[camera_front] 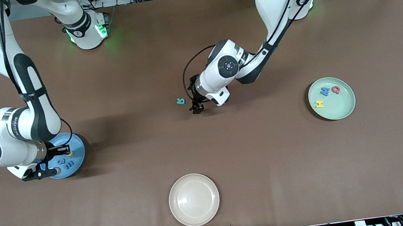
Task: Sort upper and lower case letters into plates
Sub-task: 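Carry the M to the blue plate while the left gripper reaches the teal R, then grasp the R with the left gripper while the right gripper releases the M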
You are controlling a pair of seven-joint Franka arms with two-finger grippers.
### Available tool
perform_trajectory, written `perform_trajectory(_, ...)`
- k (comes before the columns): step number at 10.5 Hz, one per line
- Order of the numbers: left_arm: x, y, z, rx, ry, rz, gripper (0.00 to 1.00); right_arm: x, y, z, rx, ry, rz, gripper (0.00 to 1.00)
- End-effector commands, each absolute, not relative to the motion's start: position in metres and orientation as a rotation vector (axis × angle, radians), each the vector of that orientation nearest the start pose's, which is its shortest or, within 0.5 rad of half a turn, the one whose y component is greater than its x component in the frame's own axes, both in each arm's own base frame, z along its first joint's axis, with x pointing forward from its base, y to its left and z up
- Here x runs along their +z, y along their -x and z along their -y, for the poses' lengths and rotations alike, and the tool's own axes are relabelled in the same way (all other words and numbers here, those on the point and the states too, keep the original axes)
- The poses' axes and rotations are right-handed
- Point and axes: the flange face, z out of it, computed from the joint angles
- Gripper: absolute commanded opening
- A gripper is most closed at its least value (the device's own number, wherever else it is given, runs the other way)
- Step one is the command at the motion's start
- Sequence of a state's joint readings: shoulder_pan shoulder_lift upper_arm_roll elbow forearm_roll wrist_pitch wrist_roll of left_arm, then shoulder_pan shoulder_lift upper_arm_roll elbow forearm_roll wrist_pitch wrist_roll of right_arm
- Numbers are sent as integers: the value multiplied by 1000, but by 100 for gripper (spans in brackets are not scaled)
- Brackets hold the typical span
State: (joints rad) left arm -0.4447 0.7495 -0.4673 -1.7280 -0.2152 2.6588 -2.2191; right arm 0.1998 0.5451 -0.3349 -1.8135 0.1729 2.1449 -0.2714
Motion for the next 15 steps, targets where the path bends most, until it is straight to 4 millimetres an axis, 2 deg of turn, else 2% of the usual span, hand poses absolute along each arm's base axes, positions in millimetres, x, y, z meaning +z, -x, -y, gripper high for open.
perform_trajectory(1,193,-460,541,-609,-1880,-2126,100,258,-609,80,279,3121,125,36)
perform_trajectory(2,182,-454,545,-549,-1927,-2087,100,257,-608,93,282,3123,150,96)
perform_trajectory(3,169,-445,555,-502,-1956,-2036,100,259,-607,103,279,3121,147,100)
perform_trajectory(4,165,-437,562,-478,-1975,-2004,100,262,-609,101,280,3120,135,100)
perform_trajectory(6,168,-425,571,-456,-2086,-1866,100,266,-612,96,265,3118,127,100)
perform_trajectory(8,165,-422,572,-452,-2109,-1848,100,281,-612,94,246,3114,89,100)
perform_trajectory(9,162,-422,569,-441,-2158,-1787,100,292,-612,92,224,3111,91,100)
perform_trajectory(12,149,-422,565,-436,-2185,-1766,100,316,-601,94,261,3061,25,100)
perform_trajectory(13,145,-422,564,-442,-2179,-1777,100,321,-601,78,276,3034,-19,100)
perform_trajectory(14,142,-422,563,-448,-2175,-1788,93,329,-600,74,264,3026,-74,100)
perform_trajectory(15,142,-422,563,-450,-2169,-1796,75,334,-601,68,258,3034,-48,100)
